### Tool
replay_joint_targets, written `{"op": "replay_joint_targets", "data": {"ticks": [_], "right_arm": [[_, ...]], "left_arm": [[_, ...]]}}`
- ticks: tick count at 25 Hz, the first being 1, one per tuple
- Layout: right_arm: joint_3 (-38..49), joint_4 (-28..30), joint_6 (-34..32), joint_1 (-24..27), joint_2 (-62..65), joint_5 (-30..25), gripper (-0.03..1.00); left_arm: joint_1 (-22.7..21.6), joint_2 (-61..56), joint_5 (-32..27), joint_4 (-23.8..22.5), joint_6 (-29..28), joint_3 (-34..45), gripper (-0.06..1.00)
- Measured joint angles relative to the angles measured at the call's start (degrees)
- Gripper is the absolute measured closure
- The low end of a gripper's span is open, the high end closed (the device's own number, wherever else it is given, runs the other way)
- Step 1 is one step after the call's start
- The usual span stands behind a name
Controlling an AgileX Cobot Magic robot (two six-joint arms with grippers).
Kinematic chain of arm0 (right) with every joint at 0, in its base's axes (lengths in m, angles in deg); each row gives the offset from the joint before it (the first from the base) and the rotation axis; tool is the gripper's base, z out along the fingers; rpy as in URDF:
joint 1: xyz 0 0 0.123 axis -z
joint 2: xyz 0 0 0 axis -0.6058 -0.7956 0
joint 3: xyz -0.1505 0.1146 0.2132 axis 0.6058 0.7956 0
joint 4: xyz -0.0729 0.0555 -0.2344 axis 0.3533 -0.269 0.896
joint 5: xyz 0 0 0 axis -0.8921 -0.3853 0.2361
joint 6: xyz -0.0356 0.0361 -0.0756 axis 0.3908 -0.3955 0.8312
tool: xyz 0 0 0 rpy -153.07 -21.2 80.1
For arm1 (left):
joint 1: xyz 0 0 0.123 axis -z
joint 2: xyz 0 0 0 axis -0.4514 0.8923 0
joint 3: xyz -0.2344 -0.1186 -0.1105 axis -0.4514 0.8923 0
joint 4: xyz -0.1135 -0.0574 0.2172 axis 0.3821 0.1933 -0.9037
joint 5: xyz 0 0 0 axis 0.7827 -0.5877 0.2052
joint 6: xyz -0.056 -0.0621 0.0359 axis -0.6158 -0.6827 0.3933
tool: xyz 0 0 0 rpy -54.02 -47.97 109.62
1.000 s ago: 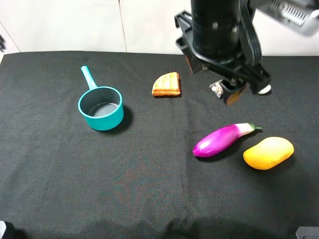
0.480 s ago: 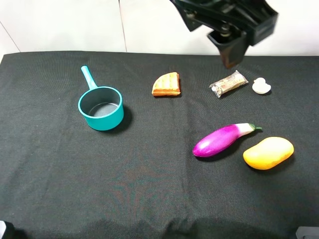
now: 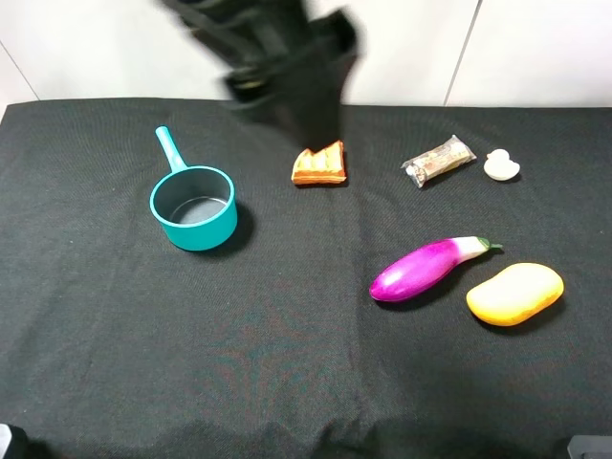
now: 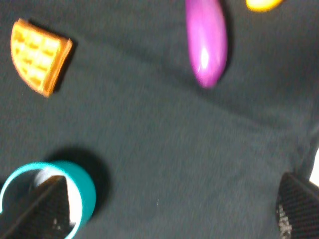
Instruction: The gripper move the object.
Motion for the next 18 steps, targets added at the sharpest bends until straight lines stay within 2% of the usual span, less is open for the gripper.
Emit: {"op": "replay_joint_targets", "data": {"ticks": [4,11,18], "right_arm": [[0.0,0.0,0.0,0.0,0.0,0.0,0.27],[0.0,-0.1,0.0,0.0,0.0,0.0,0.27],[0.0,-0.1,0.0,0.0,0.0,0.0,0.27]], "left_arm": [[0.0,-7.8,0.0,-1.0,-0.2,7.3,0.03],[0.0,-23.2,-0.1,-1.9,-5.0,20.0,0.03],[-0.1,-33.7,-0.1,-2.8,-5.5,29.4,0.00]]}}
